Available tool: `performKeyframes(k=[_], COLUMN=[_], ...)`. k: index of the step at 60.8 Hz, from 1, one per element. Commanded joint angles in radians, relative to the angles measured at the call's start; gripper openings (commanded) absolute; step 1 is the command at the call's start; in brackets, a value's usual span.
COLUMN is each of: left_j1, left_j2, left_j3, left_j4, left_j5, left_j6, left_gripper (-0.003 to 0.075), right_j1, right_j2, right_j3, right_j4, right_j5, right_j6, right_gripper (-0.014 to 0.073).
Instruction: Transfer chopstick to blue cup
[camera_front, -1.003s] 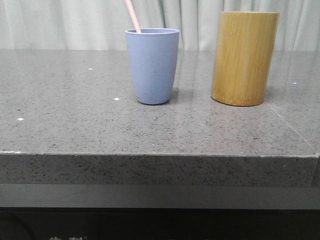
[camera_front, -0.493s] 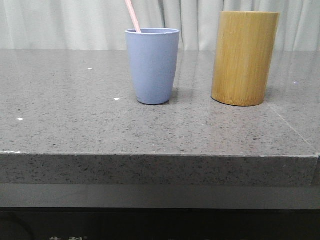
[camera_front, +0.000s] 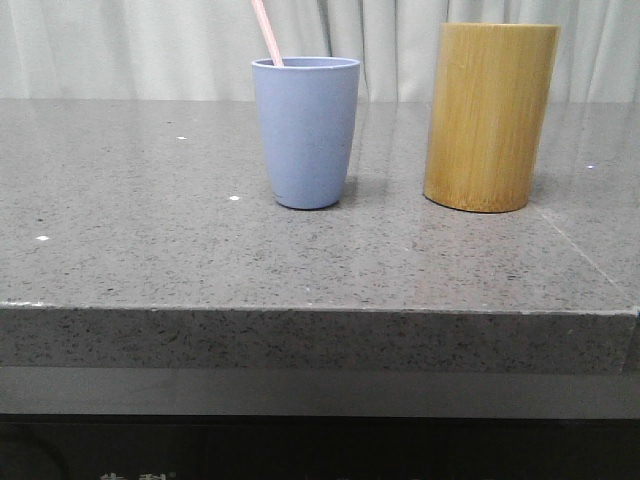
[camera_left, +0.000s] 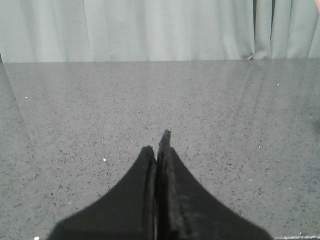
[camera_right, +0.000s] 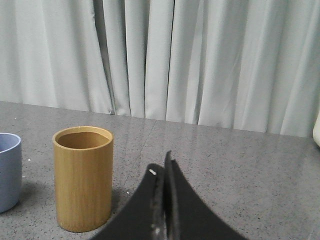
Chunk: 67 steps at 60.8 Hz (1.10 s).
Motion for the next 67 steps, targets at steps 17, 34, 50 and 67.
performKeyframes(k=[17,34,50,67], left_j1=[0.001,0.001,0.001,0.001], left_j2=[-0.031,-0.031,-0.031,-0.030], left_j3=[0.109,0.242,0.259,0.259], left_j4=[-0.023,-0.066,-0.070,-0.070], left_j5=[-0.125,-0.259,-0.314,-0.314], left_j6=[-0.008,-0.009,-0.009,-0.009], left_gripper=[-0.0019,-0.0019,-0.0019,-0.0019], right_j1=[-0.005,-0.005,-0.005,-0.005], right_j2=[0.009,0.009,0.009,0.009], right_j3=[-0.024,-0.024,-0.024,-0.024], right_j4=[-0.015,-0.015,-0.015,-0.015], right_j5=[-0.083,-0.082,-0.082,-0.082], right_j6=[-0.007,-0.007,-0.007,-0.007], right_gripper=[-0.0117,-0.0117,-0.0117,-0.0117])
